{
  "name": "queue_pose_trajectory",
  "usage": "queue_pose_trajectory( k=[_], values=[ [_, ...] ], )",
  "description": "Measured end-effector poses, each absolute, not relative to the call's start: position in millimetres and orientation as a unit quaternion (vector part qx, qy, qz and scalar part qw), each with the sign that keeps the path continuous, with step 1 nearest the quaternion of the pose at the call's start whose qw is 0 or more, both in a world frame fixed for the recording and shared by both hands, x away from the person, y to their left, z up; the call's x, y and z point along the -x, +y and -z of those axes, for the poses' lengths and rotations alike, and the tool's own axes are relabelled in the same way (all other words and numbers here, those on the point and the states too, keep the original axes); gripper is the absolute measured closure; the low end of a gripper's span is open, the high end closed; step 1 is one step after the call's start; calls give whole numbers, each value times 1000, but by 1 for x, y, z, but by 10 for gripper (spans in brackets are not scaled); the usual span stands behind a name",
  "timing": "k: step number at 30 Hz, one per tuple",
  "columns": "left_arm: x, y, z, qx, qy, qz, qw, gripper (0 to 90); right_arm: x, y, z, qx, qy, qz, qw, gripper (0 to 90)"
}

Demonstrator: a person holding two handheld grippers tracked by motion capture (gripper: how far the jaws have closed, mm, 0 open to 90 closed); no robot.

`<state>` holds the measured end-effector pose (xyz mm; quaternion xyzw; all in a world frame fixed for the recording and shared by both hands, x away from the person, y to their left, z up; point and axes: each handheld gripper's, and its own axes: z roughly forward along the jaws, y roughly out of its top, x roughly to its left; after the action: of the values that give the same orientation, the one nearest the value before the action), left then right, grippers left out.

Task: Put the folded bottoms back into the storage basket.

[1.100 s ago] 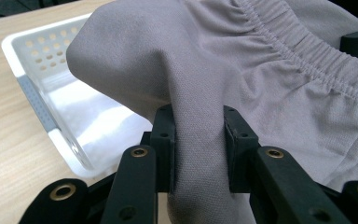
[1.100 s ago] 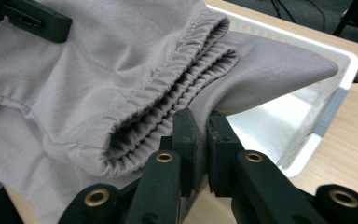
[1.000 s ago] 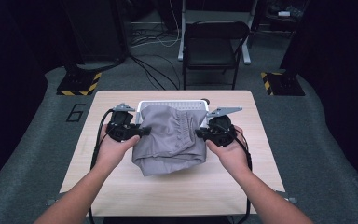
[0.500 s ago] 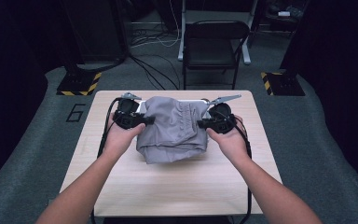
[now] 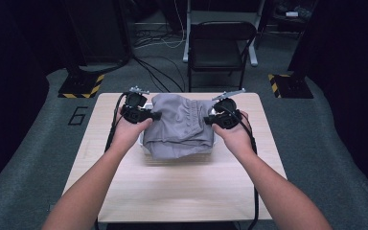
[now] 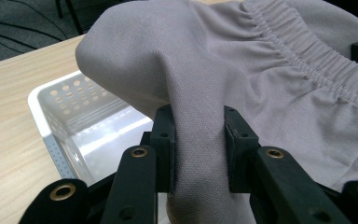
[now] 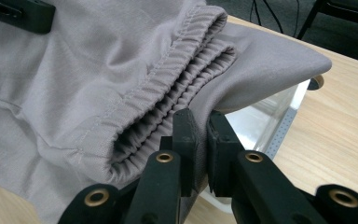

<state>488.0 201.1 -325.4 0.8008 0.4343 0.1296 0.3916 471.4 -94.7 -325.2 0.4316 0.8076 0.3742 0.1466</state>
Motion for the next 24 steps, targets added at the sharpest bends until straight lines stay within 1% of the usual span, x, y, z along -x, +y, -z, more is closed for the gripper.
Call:
queue_pose_trajectory(
  k=[5,9,24],
  values=[
    [-497,201,329,-798,437,-126,396,702,-480,-94,326,-438,805,-373,149,837],
    [-505,201,329,-797,438,-127,397,702,-488,-93,329,-433,808,-366,160,837],
    [-531,206,347,-794,443,-131,394,701,-512,-87,337,-438,802,-372,163,836]
  ],
)
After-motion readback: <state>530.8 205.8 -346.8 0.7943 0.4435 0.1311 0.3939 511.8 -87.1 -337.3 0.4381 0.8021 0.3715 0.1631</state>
